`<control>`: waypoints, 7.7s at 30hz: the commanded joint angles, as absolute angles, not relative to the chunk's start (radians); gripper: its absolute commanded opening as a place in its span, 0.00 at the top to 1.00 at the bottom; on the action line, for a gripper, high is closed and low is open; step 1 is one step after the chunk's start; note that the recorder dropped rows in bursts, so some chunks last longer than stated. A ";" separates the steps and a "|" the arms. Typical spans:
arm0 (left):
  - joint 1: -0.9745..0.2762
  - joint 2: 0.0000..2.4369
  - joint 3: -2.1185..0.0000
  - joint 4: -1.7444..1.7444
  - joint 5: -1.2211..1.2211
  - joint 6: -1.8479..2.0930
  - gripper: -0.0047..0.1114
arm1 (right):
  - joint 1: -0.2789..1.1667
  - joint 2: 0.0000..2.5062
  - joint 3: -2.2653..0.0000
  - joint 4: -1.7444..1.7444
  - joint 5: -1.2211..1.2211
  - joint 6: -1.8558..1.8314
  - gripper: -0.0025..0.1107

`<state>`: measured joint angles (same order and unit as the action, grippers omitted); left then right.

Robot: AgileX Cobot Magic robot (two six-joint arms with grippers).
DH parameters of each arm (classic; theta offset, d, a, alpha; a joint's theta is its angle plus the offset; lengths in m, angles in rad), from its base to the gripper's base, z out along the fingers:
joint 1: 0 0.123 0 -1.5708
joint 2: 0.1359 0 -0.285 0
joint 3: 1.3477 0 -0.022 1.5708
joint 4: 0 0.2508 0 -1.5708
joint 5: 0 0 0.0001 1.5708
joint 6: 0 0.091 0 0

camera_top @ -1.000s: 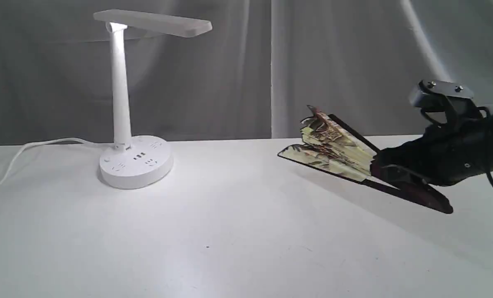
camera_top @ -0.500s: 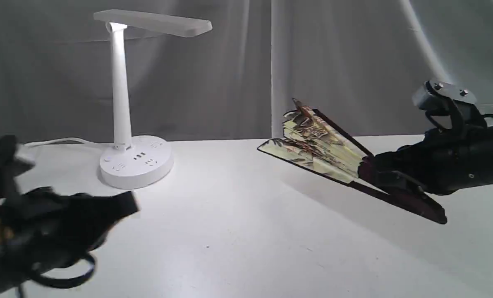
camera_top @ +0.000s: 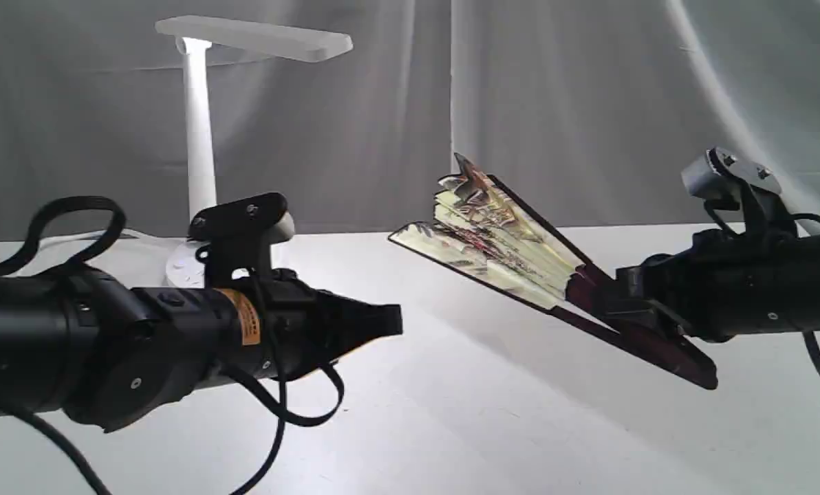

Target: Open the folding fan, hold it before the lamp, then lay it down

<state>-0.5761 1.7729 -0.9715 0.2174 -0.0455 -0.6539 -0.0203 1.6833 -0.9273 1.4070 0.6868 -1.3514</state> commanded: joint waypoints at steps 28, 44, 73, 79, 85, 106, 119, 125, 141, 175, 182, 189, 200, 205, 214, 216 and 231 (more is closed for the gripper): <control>-0.237 2.002 -1.230 -1.452 0.842 0.957 0.95 | -0.019 1.671 -0.928 1.450 0.700 -1.369 0.98; -0.387 2.128 -1.323 -1.744 0.562 0.923 0.79 | -0.019 1.671 -0.916 1.489 0.693 -1.412 0.98; -0.499 1.966 -0.897 1.744 0.656 -2.137 0.96 | -0.019 1.671 -0.916 1.527 0.666 -1.438 0.98; -0.499 1.991 -0.898 1.744 0.617 -2.005 0.96 | -0.019 1.671 -0.916 1.548 0.666 -1.443 0.98; -0.499 1.977 -0.918 1.744 0.169 -1.442 0.96 | -0.019 1.671 -0.916 1.551 0.666 -1.465 0.98; -0.510 1.978 -1.269 0.167 0.450 -0.193 0.96 | -0.019 1.671 -0.916 1.554 0.669 -1.465 0.98; -0.484 1.978 -0.989 0.078 -0.487 -0.393 0.96 | -0.019 1.671 -0.916 1.554 0.666 -1.465 0.98; -0.446 1.978 -0.859 -0.542 -0.745 0.148 0.96 | -0.019 1.671 -0.916 1.554 0.666 -1.465 0.98; -0.446 1.993 -0.547 -0.506 -1.221 0.197 0.96 | -0.019 1.678 -0.916 1.581 0.682 -1.504 0.98; -0.319 2.223 -1.170 0.660 -0.975 -1.633 0.96 | -0.019 1.738 -0.916 1.712 0.756 -1.727 0.98; -0.319 2.223 -1.233 0.670 -0.966 -1.735 0.77 | -0.019 1.738 -0.916 1.710 0.748 -1.727 0.98; -0.319 2.223 -1.233 0.668 -0.883 -1.777 0.41 | -0.019 1.738 -0.916 1.710 0.748 -1.727 0.98; -0.319 2.223 -1.238 0.551 -0.854 -1.742 0.40 | -0.019 1.738 -0.916 1.690 0.778 -1.725 0.98; -0.319 2.228 -1.254 0.531 -0.854 -1.697 0.40 | -0.019 1.738 -0.916 1.683 0.778 -1.720 0.98; -0.397 2.326 -1.404 0.557 -0.826 -1.749 0.40 | -0.019 1.738 -0.916 1.683 0.778 -1.720 0.98; -0.402 2.350 -1.429 0.552 -0.856 -1.783 0.40 | -0.019 1.738 -0.916 1.683 0.778 -1.720 0.98; -0.409 2.382 -1.477 0.497 -0.816 -1.779 0.44 | -0.019 1.738 -0.916 1.683 0.778 -1.720 0.98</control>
